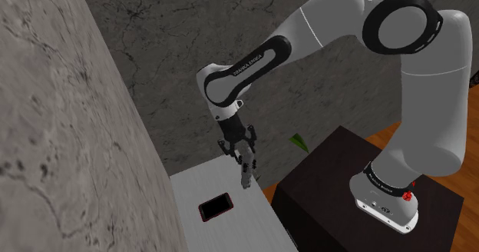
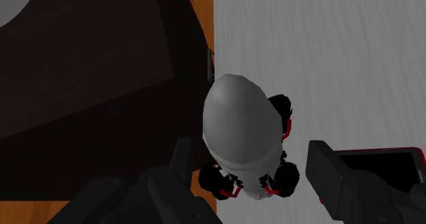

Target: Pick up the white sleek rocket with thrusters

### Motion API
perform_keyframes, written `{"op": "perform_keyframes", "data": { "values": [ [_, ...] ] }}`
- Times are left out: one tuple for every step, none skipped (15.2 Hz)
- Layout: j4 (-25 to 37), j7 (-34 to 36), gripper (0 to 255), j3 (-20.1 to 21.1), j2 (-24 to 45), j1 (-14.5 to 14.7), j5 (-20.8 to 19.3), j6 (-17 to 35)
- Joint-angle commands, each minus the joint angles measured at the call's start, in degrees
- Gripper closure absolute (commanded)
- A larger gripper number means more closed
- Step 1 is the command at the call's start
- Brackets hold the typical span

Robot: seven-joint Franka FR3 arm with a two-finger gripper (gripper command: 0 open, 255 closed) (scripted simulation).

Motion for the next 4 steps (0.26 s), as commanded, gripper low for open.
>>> {"op": "perform_keyframes", "data": {
  "values": [
    [0.4, 0.2, 255, 0.2, -0.9, -0.1, 0.2, -1.3],
    [0.5, 0.2, 255, 0.3, -1.4, -0.2, 0.4, -1.9],
    [0.5, 0.3, 255, 0.3, -1.5, -0.2, 0.4, -1.9],
    [0.5, 0.3, 255, 0.3, -1.5, -0.2, 0.4, -1.9]
  ]
}}
